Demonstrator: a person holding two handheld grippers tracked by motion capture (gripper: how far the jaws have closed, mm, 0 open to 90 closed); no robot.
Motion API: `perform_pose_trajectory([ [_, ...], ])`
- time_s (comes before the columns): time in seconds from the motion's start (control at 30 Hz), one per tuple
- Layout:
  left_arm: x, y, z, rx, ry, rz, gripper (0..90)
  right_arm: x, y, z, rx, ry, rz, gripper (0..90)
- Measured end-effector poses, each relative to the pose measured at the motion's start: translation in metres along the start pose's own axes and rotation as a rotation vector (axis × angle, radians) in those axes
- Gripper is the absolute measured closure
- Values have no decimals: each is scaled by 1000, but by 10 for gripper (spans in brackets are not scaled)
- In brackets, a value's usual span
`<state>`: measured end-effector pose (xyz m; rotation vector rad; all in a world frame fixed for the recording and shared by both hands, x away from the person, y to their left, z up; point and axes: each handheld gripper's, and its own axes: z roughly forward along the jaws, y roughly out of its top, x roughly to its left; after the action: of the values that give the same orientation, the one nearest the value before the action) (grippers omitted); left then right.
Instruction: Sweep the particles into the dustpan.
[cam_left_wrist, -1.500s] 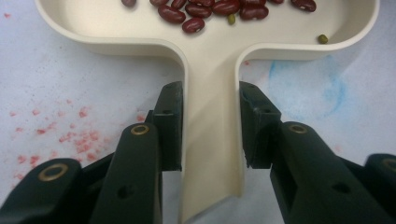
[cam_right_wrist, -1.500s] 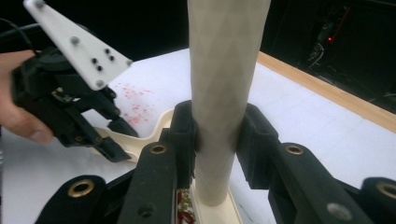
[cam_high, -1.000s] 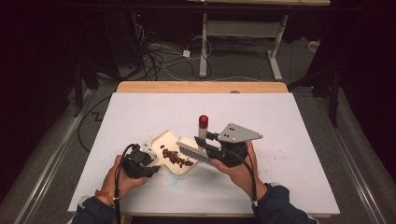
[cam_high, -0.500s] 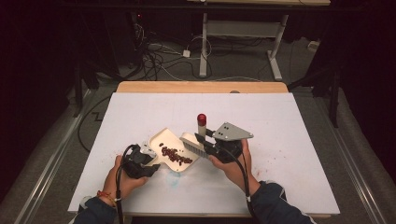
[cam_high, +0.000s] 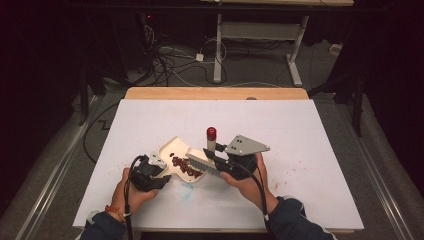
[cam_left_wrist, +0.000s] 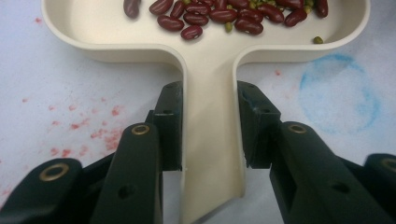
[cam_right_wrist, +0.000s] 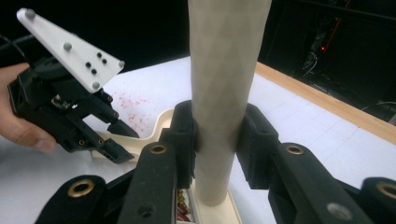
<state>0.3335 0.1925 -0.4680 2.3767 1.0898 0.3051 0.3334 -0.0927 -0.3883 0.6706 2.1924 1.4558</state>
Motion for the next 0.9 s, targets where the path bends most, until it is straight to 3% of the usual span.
perform_pose_trajectory([
  [0.27, 7, -6, -7, -24, 20, -43, 637, -14, 10, -23, -43, -18, 21, 700],
  [0.67, 16, -14, -14, -40, 31, -95, 638, -41, 8, -62, -30, -67, 27, 700],
  [0.77, 21, -19, -17, -58, 29, -139, 638, -46, 7, -75, -30, -59, 18, 700],
  [0.9, 25, -23, -18, -58, 43, -158, 638, -56, 9, -96, -24, -28, 5, 700],
])
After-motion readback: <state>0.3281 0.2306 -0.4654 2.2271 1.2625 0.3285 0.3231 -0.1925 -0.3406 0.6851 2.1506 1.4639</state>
